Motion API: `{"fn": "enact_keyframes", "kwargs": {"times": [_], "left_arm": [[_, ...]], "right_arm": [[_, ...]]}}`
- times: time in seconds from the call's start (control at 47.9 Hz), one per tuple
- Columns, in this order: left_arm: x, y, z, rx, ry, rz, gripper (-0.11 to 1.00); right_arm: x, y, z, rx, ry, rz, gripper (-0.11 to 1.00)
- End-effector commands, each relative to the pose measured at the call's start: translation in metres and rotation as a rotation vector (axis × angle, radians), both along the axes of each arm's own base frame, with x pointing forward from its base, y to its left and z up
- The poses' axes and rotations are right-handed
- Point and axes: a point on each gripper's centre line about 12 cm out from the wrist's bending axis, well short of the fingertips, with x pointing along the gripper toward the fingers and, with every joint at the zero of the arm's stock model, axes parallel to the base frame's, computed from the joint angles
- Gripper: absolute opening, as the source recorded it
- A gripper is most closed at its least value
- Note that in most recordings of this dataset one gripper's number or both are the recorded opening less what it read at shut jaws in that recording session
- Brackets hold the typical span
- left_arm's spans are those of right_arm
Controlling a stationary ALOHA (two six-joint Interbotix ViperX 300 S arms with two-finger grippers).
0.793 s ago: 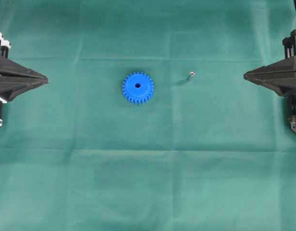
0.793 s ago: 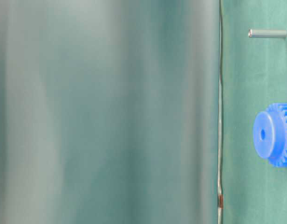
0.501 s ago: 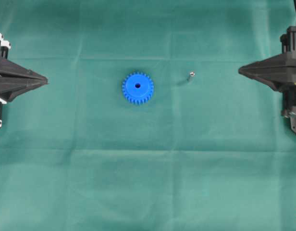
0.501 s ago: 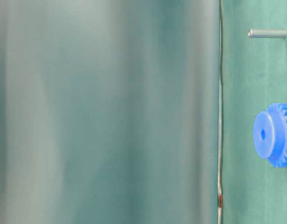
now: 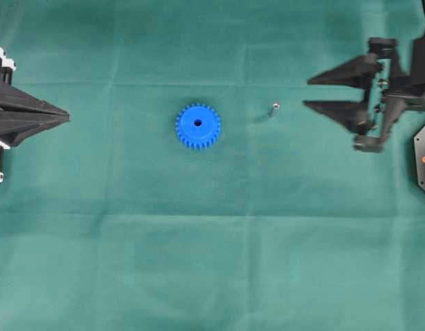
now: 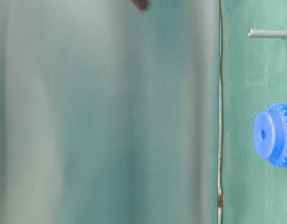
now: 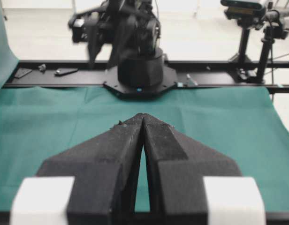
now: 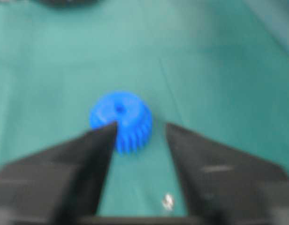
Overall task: Insert the shaft placed at a random location into the center hole of the medium gear at another random location.
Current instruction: 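Move the right gripper left toward the upright silver shaft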
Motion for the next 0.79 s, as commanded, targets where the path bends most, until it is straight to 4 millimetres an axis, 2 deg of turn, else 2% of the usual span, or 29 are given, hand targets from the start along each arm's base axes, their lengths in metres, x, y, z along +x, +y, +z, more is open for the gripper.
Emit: {"fn": "enact_keyframes", "kwargs": {"times": [0.0,0.042,0.083,0.209,0.334,0.772], "left_arm": [[0.002,-0.001,0.009,0.001,-0.020,-0.004,0.00],[0.003,-0.001,0.009,0.001,-0.017,-0.004,0.00],[0.002,-0.001,0.009,0.001,-0.018,-0.004,0.00],[0.002,-0.001,0.008,0.001,-0.015,-0.004,0.00],[0.003,-0.001,0.007,0.001,-0.008,-0.004,0.00],[0.003,0.000,0.006,0.000,0.000,-0.002,0.00]], "right_arm": [[0.013,-0.007,-0.003,0.008,-0.005,-0.019,0.74],[0.017,-0.009,-0.011,0.011,0.010,-0.027,0.84],[0.019,-0.012,-0.021,0.016,0.031,-0.036,0.90],[0.027,-0.023,-0.045,0.025,0.071,-0.070,0.81],[0.032,-0.028,-0.064,0.030,0.102,-0.082,0.82],[0.041,-0.032,-0.105,0.053,0.170,-0.095,0.81]]}}
